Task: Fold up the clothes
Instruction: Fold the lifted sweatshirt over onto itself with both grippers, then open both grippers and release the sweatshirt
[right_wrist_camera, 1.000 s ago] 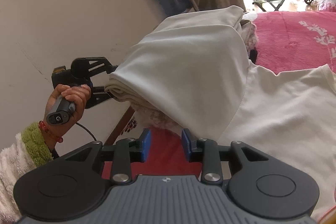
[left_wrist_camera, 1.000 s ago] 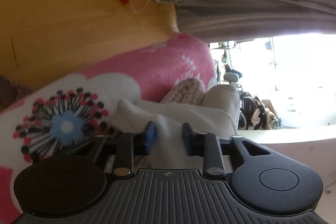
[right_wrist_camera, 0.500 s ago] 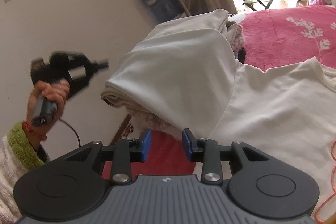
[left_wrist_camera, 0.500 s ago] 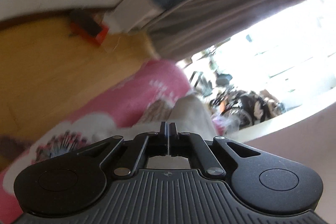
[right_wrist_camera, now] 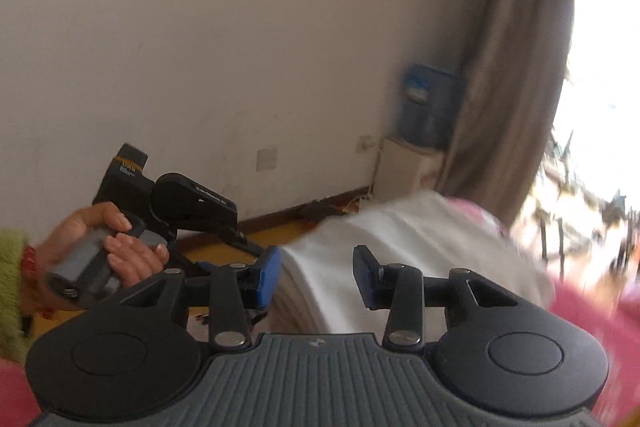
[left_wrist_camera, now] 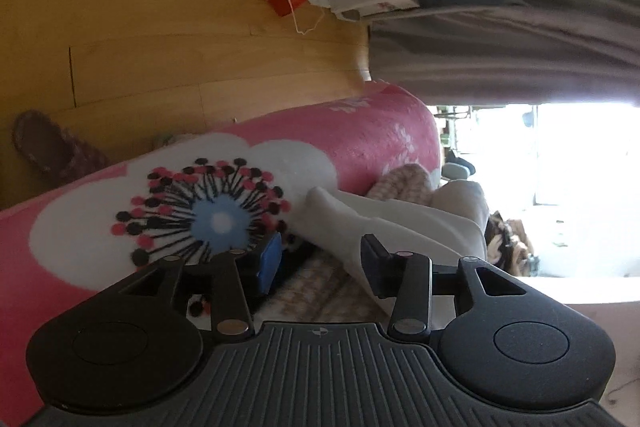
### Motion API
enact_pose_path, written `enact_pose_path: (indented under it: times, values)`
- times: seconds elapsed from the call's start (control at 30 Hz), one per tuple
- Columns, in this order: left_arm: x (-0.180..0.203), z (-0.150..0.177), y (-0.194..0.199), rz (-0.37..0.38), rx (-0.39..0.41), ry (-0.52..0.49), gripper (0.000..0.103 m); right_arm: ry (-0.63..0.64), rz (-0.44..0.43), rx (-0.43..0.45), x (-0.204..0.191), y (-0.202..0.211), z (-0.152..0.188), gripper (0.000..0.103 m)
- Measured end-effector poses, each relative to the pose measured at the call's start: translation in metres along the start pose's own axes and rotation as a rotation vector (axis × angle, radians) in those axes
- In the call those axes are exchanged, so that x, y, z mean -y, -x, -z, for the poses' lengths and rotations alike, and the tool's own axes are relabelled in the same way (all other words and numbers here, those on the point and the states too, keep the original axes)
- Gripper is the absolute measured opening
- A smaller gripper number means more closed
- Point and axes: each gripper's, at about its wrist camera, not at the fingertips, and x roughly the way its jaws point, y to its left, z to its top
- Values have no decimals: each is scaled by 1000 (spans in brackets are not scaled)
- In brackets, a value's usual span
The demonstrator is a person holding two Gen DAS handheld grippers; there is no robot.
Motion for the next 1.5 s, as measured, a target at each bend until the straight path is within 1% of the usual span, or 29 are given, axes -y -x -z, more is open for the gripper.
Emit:
enact_pose_path:
  times: [0.1,0.17,0.27,0.33,0.37,0.4,0.43,0.47,0.63,0.73,0.77,0.87,0.93,1.07,1.13,1.17,1.23,1.27,1.3,1.33,1.37,1.4,1.43,1.47,1.5]
  values:
    - [-4,-1,-5,16,-12,-1,44,143,-3,-31,-13,-35,-9,41]
    - [-3,-2,-8,25,-22,-9,44,197,-8,-69,-18,-55,-10,41]
    - [0,-6,-11,41,-37,-18,44,230,-26,-146,-18,-79,-5,39]
    - [2,-10,-13,44,-38,-20,44,218,-29,-172,-14,-87,-3,38]
    - [3,-11,-15,48,-41,-19,45,202,-32,-180,-12,-89,-2,35]
    - [4,-12,-17,55,-46,-18,47,175,-34,-181,-10,-89,-2,24]
    - [4,-14,-18,61,-52,-17,48,147,-39,-181,-8,-89,-2,15]
    - [5,-14,-20,62,-54,-16,49,123,-40,-178,-6,-88,-2,8]
    - [5,-10,-18,95,-54,-33,50,32,6,-105,1,-76,0,4]
    - [8,-6,-14,112,-61,-60,51,-89,-7,-40,16,-60,-2,4]
    - [10,-5,-12,119,-59,-66,51,-144,-16,-12,24,-53,-2,4]
    - [19,-2,0,159,-48,-97,51,-288,-2,81,44,-19,5,4]
    - [28,4,9,192,-50,-132,51,-375,19,147,56,13,16,4]
    - [55,25,32,250,-68,-249,51,-578,88,274,77,98,56,4]
    - [70,43,43,285,-95,-324,51,-704,146,306,85,144,88,4]
    - [77,52,48,302,-108,-362,51,-774,175,303,87,164,108,4]
    - [89,73,57,317,-141,-441,51,-906,244,259,86,194,153,6]
    - [95,86,61,321,-163,-489,52,-959,258,198,85,199,176,9]
    - [99,99,63,318,-186,-532,52,-1002,282,115,84,199,198,10]
    - [101,112,64,311,-208,-573,53,-1039,305,31,82,199,220,16]
    - [102,127,63,299,-238,-614,53,-1058,327,-48,79,198,240,19]
    - [102,142,61,283,-274,-656,53,-1077,348,-106,76,201,257,19]
    - [101,157,59,266,-303,-691,53,-1105,370,-141,72,207,273,19]
    - [98,171,57,247,-324,-723,53,-1133,388,-143,69,216,283,20]
    - [94,184,54,223,-338,-753,53,-1155,398,-127,68,226,288,22]
